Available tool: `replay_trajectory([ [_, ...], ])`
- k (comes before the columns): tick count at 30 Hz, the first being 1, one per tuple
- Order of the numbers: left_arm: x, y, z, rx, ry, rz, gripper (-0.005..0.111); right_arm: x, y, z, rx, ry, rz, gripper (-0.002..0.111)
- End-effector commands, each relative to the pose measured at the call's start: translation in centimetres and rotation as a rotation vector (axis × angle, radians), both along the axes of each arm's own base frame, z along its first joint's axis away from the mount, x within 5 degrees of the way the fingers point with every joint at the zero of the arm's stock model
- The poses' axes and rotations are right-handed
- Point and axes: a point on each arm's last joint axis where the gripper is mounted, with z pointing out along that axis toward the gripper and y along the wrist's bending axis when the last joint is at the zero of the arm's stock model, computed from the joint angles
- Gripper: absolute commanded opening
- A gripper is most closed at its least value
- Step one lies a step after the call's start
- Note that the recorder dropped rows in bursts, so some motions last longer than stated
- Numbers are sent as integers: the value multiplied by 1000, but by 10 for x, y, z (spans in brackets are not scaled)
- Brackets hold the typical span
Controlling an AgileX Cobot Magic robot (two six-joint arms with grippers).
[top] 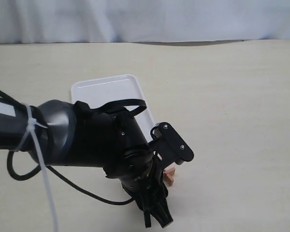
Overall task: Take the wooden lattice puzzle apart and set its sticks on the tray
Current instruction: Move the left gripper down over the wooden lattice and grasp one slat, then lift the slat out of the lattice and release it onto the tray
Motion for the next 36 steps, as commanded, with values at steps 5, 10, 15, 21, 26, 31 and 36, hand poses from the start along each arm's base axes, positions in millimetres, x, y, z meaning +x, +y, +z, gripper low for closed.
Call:
replay_trajectory([
  [5,11,2,-5,4,-15,25,46,1,-1,-1,0,-1,-8,5],
  [10,14,1,-5,-16,-27,24,45,1,-1,-1,0,-1,-8,5],
  [15,14,1,-8,-5,-25,2,32,1,-1,-1,0,-1,-8,5],
  [21,14,1,-9,8,-34,-48,1,1,-1,-1,0,-1,-8,5],
  [26,15,1,-9,4,-40,-64,0,1,-1,-1,0,-1,-8,5],
  [31,15,-1,-7,-17,-48,-63,0,1,-1,-1,0,-1,-8,5],
  [36,17,-4,-2,-4,-42,-65,0,1,-1,-1,0,-1,-8,5],
])
